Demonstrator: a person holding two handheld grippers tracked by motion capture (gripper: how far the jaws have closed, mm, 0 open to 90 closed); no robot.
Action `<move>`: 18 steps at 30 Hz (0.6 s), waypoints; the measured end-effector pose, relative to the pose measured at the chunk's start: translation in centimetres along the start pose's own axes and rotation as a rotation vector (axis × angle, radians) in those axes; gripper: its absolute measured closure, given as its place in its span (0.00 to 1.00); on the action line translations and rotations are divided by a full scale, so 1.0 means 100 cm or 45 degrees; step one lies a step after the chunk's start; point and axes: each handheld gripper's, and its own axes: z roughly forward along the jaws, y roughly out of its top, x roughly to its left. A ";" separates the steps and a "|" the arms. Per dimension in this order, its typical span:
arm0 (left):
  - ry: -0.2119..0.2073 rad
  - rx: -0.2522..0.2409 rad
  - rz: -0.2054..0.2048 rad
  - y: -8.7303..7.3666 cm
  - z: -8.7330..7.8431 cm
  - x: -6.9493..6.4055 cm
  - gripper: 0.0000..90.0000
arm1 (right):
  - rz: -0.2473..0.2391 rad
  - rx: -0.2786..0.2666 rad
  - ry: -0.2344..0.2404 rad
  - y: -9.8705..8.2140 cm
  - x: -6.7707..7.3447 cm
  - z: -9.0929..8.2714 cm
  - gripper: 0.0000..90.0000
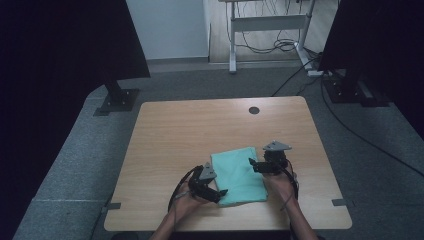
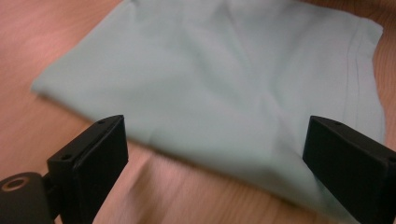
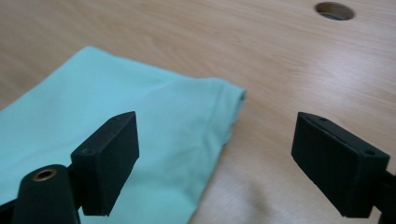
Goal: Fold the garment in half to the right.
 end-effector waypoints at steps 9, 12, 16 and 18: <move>0.075 0.056 -0.098 -0.043 -0.030 0.006 0.08 | -0.146 0.053 0.165 -0.020 0.031 -0.021 0.15; 0.086 0.052 -0.142 -0.052 -0.042 0.008 0.08 | -0.160 0.073 0.258 -0.029 0.042 -0.024 0.16; 0.124 0.059 -0.129 -0.063 -0.053 0.010 0.08 | -0.236 0.171 0.304 -0.042 0.052 -0.019 0.18; 0.147 0.068 -0.119 -0.067 -0.056 0.011 0.08 | -0.240 0.164 0.275 -0.043 0.056 -0.016 0.17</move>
